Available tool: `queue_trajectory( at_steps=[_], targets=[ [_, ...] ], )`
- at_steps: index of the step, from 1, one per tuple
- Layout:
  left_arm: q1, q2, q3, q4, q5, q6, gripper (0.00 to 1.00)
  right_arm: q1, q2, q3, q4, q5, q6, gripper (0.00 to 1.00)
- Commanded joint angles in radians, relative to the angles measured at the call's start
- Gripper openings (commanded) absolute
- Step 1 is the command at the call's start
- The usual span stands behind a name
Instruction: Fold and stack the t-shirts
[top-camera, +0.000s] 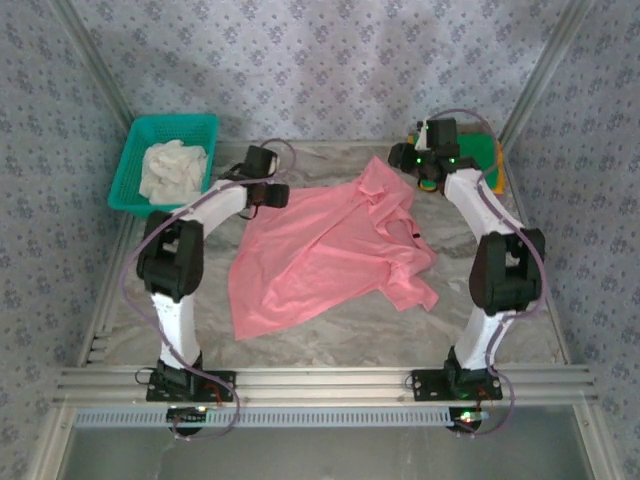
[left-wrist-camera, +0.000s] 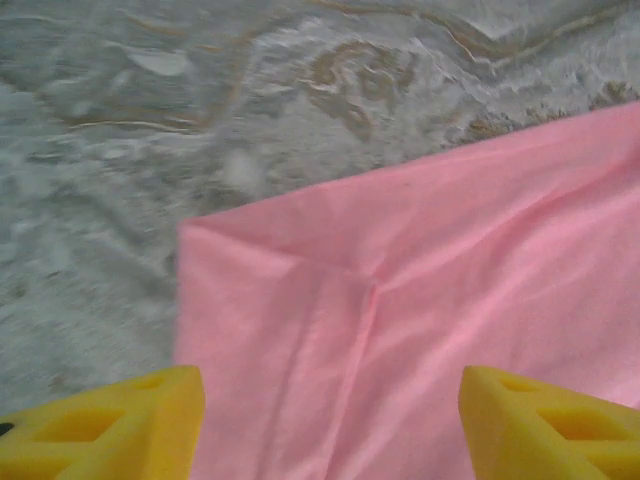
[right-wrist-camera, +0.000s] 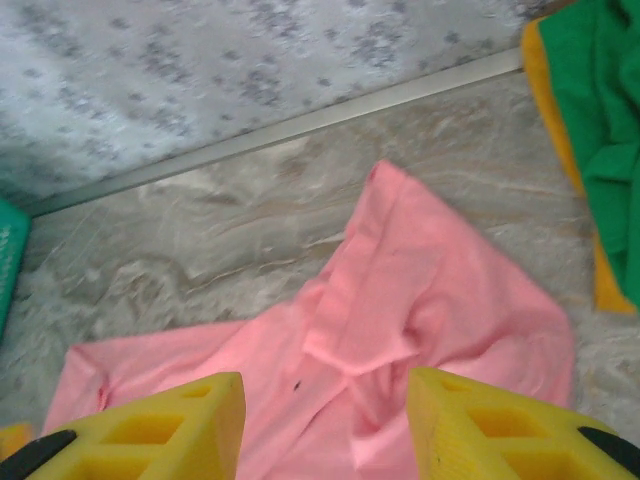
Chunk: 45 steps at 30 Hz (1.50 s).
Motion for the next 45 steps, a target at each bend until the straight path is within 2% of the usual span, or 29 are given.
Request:
queue_trajectory(
  at_steps=[1,5,8,13,20,31,40,45],
  targets=[
    [-0.002,0.107,0.144,-0.095,-0.067,0.045,0.69,0.015,-0.092,-0.144,0.111,-0.011,-0.001,0.49],
    [-0.017,0.258,0.352,-0.212,-0.109,0.024,0.69,0.018,-0.195,-0.324,0.19,-0.019,0.004,0.48],
    [-0.019,0.321,0.435,-0.263,-0.148,-0.018,0.65,0.012,-0.241,-0.373,0.174,-0.01,-0.018,0.48],
    [-0.02,0.346,0.443,-0.266,-0.173,-0.041,0.51,-0.011,-0.283,-0.4,0.152,-0.004,-0.033,0.48],
    [-0.019,0.335,0.397,-0.246,-0.186,-0.057,0.46,-0.031,-0.286,-0.404,0.16,-0.012,-0.027,0.47],
    [-0.005,0.294,0.355,-0.247,-0.223,-0.047,0.0,-0.036,-0.281,-0.409,0.167,-0.017,-0.011,0.47],
    [0.072,0.228,0.351,-0.253,-0.228,0.04,0.0,-0.039,-0.283,-0.404,0.161,-0.019,-0.01,0.47],
    [0.074,0.221,0.377,-0.267,-0.202,0.068,0.0,-0.041,-0.28,-0.415,0.167,-0.013,-0.006,0.47]
  ],
)
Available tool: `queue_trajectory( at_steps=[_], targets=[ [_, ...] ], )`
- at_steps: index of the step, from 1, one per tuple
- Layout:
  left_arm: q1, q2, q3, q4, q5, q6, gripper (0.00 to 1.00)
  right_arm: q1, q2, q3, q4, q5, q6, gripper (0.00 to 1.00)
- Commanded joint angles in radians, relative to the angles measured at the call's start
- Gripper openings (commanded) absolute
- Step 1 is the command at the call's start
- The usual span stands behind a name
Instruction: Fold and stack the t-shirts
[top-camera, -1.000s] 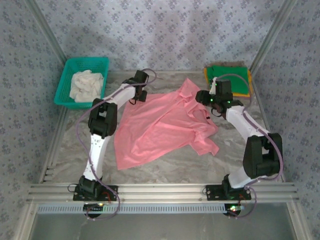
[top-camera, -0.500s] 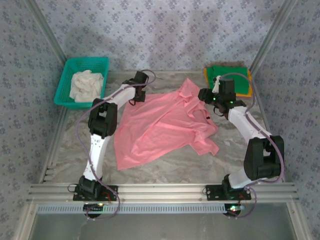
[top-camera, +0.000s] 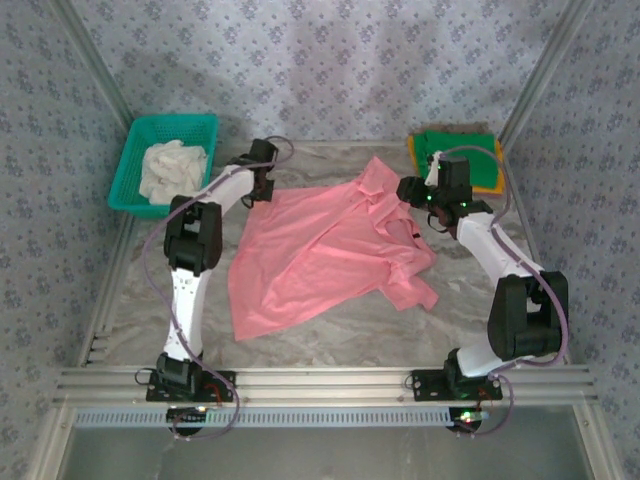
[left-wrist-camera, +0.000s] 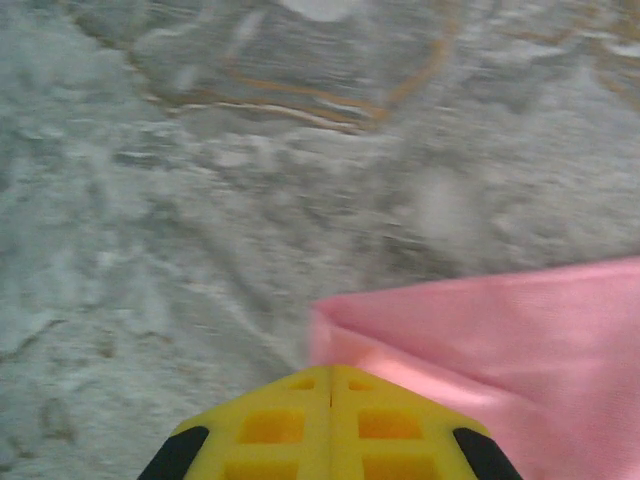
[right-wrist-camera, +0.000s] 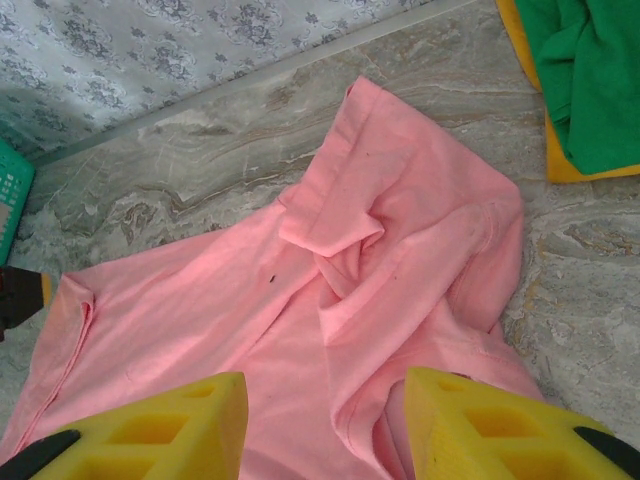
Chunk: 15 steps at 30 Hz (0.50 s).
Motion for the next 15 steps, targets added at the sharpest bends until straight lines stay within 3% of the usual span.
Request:
queue_trajectory(
  at_steps=[1,3,4,5,7,9,11,15],
  targets=[
    [-0.018,-0.061,0.035,-0.036,-0.003,0.043,0.0,-0.01,-0.01,-0.015,0.015,0.0,0.006,0.47],
    [-0.017,-0.063,0.038,-0.057,0.024,0.038,0.0,-0.011,-0.01,-0.016,0.013,-0.006,0.004,0.47],
    [-0.02,-0.064,0.071,-0.062,0.042,0.025,0.21,-0.011,-0.01,-0.014,0.009,-0.007,0.001,0.47],
    [-0.026,-0.067,0.07,-0.09,0.061,0.015,0.36,-0.01,-0.01,-0.015,0.006,-0.008,0.0,0.48],
    [-0.057,-0.076,0.056,-0.09,0.073,-0.004,0.56,-0.01,-0.008,-0.017,0.007,-0.008,0.001,0.48],
    [-0.088,-0.074,0.049,-0.088,0.064,-0.027,0.61,-0.008,-0.002,-0.021,0.013,-0.01,0.007,0.48],
    [-0.108,-0.057,0.051,-0.081,0.043,-0.057,0.75,-0.003,0.003,-0.025,0.027,-0.02,0.013,0.48],
    [-0.115,0.015,0.101,-0.094,-0.004,-0.087,0.74,0.017,0.001,-0.032,0.044,-0.048,-0.007,0.57]
  ],
)
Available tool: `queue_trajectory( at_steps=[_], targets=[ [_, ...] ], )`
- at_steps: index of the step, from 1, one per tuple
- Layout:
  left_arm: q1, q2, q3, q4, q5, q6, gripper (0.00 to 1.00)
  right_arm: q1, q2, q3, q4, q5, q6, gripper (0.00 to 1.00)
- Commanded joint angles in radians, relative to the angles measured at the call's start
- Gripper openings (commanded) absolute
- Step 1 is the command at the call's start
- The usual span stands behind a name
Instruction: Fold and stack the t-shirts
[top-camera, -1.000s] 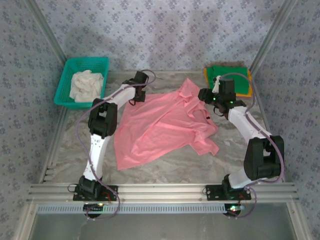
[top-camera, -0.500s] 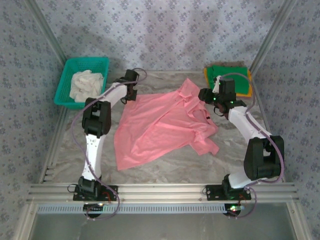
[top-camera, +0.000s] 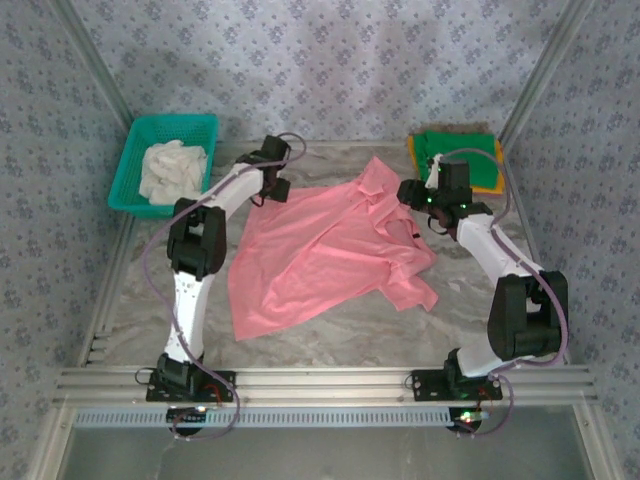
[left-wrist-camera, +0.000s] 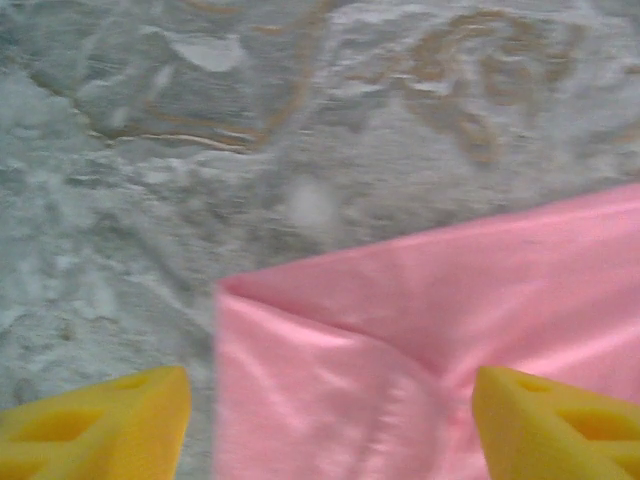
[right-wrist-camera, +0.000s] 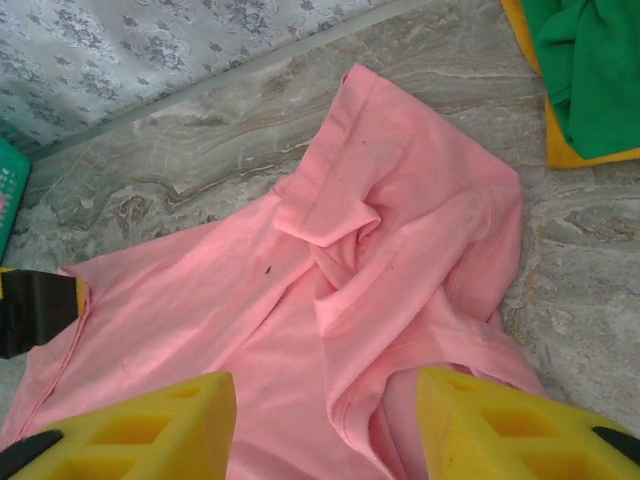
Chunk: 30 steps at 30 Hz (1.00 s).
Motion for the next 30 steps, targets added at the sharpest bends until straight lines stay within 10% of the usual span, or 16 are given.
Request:
queue_trajectory(
  at_steps=[1,19,30],
  targets=[
    [0.01,0.047,0.066,-0.032,-0.049,-0.037,0.72,0.019,-0.003,-0.013,0.029,-0.037,-0.021,0.63],
    [0.006,0.131,0.126,-0.076,-0.087,-0.06,0.49,0.032,-0.002,-0.026,0.045,-0.031,-0.023,0.68],
    [0.006,0.066,0.097,-0.061,-0.067,-0.069,0.07,0.029,0.024,0.006,0.0,-0.014,-0.009,0.68]
  ],
)
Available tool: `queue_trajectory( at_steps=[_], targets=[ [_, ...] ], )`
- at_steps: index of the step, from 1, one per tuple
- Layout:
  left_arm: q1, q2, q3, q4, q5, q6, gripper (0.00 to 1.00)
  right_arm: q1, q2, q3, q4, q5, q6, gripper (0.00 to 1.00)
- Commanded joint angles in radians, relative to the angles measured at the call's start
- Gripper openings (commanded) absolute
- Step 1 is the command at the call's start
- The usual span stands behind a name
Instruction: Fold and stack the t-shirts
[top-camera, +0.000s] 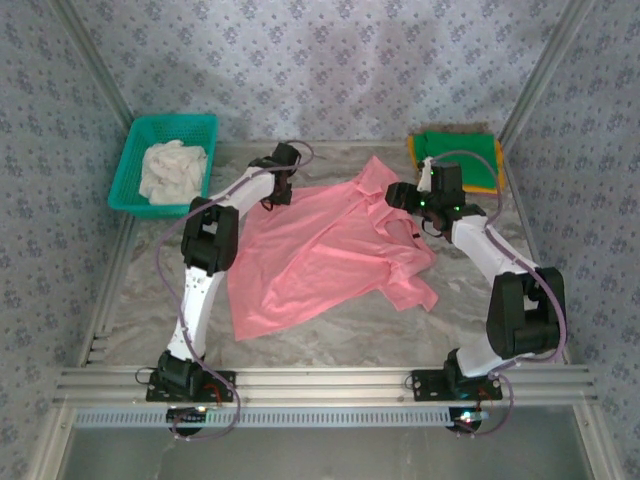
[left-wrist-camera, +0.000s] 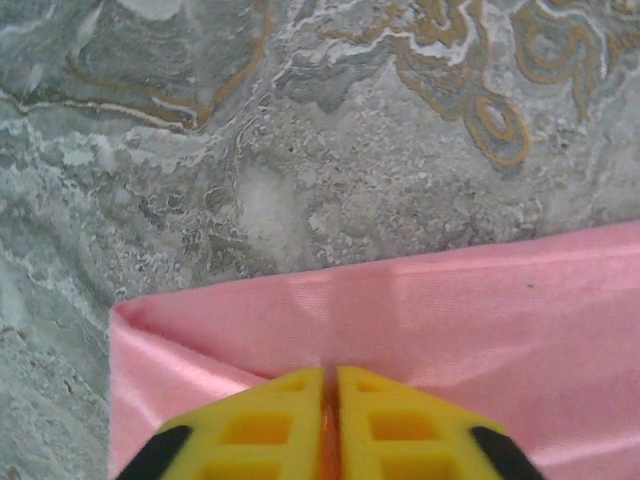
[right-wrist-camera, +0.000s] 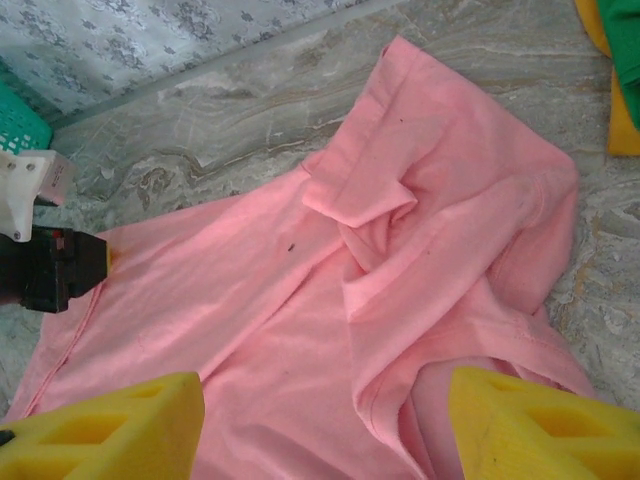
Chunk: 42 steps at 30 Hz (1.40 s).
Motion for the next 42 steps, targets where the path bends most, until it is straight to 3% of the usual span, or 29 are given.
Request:
queue_trajectory(
  at_steps=[1,9,19,25,26,27,29,31,34,38,42],
  targets=[
    [-0.002,-0.072,0.01,-0.033,-0.002,0.005,0.03,-0.001,0.011,0.024,-0.024,0.01,0.01,0.68],
    [0.041,-0.142,0.006,-0.03,0.096,0.074,0.0,-0.012,0.01,0.019,-0.026,-0.001,0.012,0.68],
    [0.126,-0.055,0.156,-0.14,0.187,0.272,0.0,-0.025,0.043,0.043,-0.046,-0.016,0.002,0.69],
    [0.183,-0.053,0.16,-0.153,0.213,0.363,0.0,-0.03,0.029,0.029,-0.047,-0.016,-0.003,0.69],
    [0.19,-0.051,0.16,-0.154,0.204,0.372,0.03,-0.029,0.028,0.028,-0.047,-0.017,-0.004,0.69],
    [0.197,-0.052,0.163,-0.156,0.186,0.376,0.13,-0.031,0.03,0.03,-0.048,-0.018,-0.006,0.69],
    [0.208,-0.068,0.151,-0.151,0.149,0.377,0.17,-0.034,0.033,0.037,-0.052,-0.023,-0.008,0.69],
    [0.209,-0.124,0.094,-0.104,0.089,0.356,0.39,-0.034,0.035,0.051,-0.063,-0.025,-0.008,0.69],
    [0.212,-0.335,-0.136,0.098,0.015,0.274,0.37,-0.033,0.025,0.068,-0.085,-0.025,-0.008,0.69],
    [0.232,-0.723,-0.548,0.402,0.094,0.125,0.43,-0.024,-0.017,0.064,-0.119,-0.001,-0.011,0.69],
    [0.201,-0.994,-0.857,0.52,0.12,-0.021,0.43,-0.013,-0.068,0.006,-0.15,0.048,-0.009,0.7]
  ],
)
